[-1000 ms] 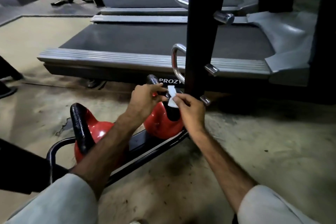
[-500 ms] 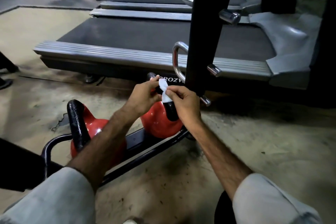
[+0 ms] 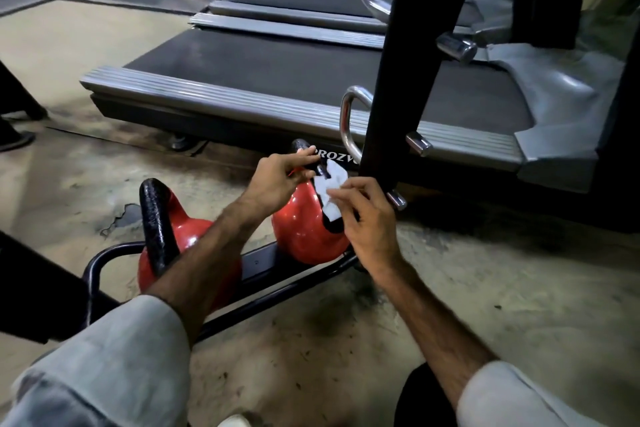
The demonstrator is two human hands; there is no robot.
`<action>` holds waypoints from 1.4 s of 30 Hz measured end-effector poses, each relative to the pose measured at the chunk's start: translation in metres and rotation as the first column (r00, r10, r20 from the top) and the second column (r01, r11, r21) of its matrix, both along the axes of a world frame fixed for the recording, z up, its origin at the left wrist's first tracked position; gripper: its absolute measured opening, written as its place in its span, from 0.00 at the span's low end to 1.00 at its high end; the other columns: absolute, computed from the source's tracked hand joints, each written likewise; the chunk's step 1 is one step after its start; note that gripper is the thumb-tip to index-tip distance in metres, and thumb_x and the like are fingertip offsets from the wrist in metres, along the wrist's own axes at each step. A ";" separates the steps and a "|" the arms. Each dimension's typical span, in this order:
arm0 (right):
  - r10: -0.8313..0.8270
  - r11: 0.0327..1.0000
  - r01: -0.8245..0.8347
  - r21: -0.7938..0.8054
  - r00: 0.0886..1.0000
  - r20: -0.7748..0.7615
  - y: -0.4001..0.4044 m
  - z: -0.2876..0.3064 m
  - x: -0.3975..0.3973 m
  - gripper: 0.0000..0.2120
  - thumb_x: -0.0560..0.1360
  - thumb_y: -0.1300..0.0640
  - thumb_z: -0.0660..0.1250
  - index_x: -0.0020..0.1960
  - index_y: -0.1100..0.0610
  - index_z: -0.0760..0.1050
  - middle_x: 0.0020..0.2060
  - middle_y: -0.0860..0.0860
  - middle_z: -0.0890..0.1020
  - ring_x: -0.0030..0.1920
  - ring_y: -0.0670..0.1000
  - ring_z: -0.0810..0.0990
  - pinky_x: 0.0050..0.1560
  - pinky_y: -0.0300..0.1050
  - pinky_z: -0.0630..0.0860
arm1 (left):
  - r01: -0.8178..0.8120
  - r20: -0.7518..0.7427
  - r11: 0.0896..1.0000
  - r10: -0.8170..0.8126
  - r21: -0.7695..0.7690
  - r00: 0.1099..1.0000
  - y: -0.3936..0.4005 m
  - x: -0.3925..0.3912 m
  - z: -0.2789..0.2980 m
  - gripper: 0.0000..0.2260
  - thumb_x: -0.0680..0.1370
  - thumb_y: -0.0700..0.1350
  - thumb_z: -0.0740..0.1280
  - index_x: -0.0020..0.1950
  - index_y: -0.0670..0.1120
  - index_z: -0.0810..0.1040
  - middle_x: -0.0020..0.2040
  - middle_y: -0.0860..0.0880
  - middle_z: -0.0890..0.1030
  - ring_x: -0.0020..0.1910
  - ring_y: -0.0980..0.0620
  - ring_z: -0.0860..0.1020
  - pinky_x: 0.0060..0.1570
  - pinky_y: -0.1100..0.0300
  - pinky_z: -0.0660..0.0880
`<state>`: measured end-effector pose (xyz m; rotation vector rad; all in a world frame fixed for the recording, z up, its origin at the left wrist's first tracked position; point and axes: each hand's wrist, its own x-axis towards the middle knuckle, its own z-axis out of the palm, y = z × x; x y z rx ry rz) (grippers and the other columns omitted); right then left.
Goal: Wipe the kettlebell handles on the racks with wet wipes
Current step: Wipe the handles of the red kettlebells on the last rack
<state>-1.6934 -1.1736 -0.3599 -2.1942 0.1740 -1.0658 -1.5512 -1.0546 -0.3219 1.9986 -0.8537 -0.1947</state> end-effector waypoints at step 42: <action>0.066 0.198 -0.328 -0.924 0.945 -0.321 -0.027 0.029 0.022 0.08 0.77 0.51 0.65 0.47 0.53 0.81 0.51 0.49 0.82 0.49 0.56 0.75 0.47 0.48 0.68 | 0.063 0.022 0.997 -0.064 0.047 0.998 0.007 0.019 -0.009 0.21 0.76 0.30 0.60 0.61 0.49 0.80 0.65 0.55 0.77 0.67 0.61 0.70 0.67 0.74 0.59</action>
